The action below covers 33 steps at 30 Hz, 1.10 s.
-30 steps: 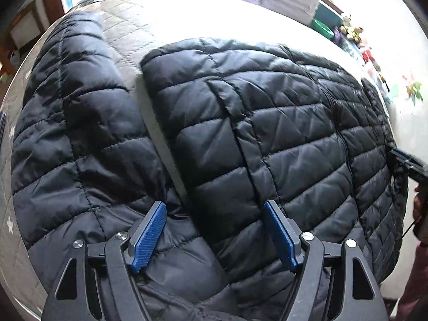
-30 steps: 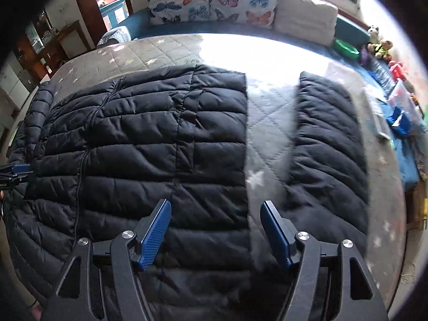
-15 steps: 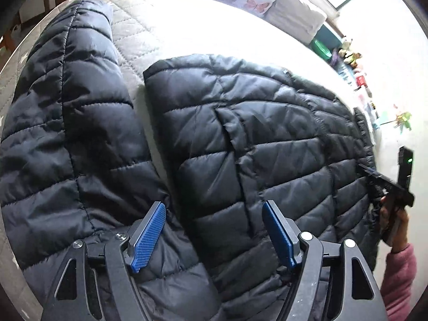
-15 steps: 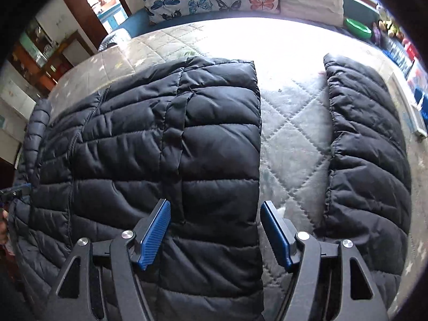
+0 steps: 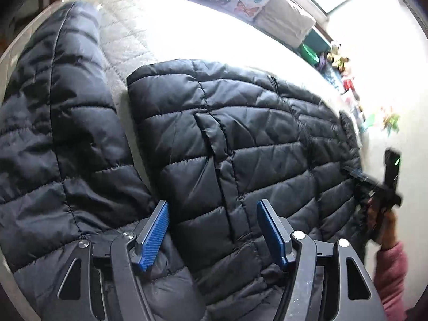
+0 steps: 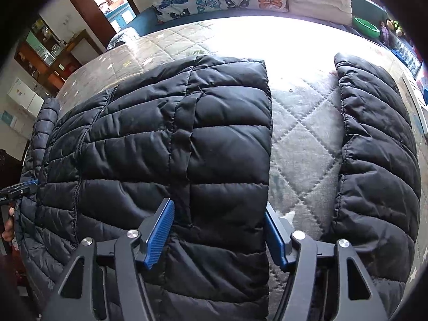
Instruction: Fold large clothes
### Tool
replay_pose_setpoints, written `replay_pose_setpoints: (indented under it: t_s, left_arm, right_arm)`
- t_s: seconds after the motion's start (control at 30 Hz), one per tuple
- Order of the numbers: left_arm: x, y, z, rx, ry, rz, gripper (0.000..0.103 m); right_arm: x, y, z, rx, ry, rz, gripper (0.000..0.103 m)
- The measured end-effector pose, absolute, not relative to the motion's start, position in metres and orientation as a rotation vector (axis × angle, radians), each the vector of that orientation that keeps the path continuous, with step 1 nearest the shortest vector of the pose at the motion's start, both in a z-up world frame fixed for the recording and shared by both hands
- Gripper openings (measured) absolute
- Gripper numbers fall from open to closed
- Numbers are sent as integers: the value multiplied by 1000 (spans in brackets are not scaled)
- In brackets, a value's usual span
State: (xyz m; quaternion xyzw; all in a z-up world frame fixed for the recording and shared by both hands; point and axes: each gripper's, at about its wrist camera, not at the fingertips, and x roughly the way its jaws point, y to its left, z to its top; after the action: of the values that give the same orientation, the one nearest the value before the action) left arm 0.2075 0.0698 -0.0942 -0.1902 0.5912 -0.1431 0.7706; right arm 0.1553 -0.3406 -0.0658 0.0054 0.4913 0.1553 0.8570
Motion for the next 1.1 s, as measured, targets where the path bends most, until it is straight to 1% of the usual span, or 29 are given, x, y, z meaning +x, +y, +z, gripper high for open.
replay_pose_setpoints:
  t_s: [0.13, 0.23, 0.27, 0.33, 0.37, 0.4, 0.43, 0.47, 0.5, 0.6, 0.8, 0.9, 1.0, 1.07, 1.1]
  left_arm:
    - [214, 73, -107, -406, 1339, -272, 71]
    - [213, 61, -109, -341, 1337, -259, 69]
    - [213, 55, -108, -297, 1330, -259, 62]
    - [210, 45, -104, -211, 1302, -253, 44]
    - [209, 43, -101, -194, 1289, -248, 34]
    - [208, 42, -97, -183, 1269, -244, 30]
    - [208, 41, -91, -171, 1249, -241, 25]
    - [207, 39, -84, -154, 1221, -231, 22]
    - [207, 36, -76, -134, 1196, -227, 21]
    - [211, 28, -51, -69, 1110, -201, 18]
    - [236, 9, 5, -14, 1009, -234, 18]
    - [254, -4, 27, 75, 937, -196, 17]
    - [283, -1, 46, 90, 890, -151, 17]
    - [304, 4, 49, 79, 894, -126, 19]
    - [316, 6, 46, 90, 909, -109, 24]
  right_arm:
    - [156, -340, -66, 8, 1041, 326, 70]
    - [154, -343, -65, 2, 1036, 328, 70]
    - [153, -342, -66, 2, 1027, 328, 70]
    - [152, -339, -65, -6, 1013, 321, 63]
    - [150, -336, -63, -14, 999, 314, 53]
    - [148, -335, -61, -24, 988, 303, 43]
    - [146, -333, -60, -32, 980, 293, 37]
    - [143, -332, -54, -47, 963, 268, 22]
    - [142, -333, -49, -38, 951, 272, 19]
    - [137, -333, -30, -17, 914, 276, 16]
    - [136, -318, 9, -30, 816, 273, 14]
    - [143, -315, 29, -28, 762, 254, 14]
    - [160, -319, 50, 2, 695, 223, 14]
    - [172, -322, 56, 21, 669, 210, 14]
    - [183, -323, 55, 37, 673, 208, 15]
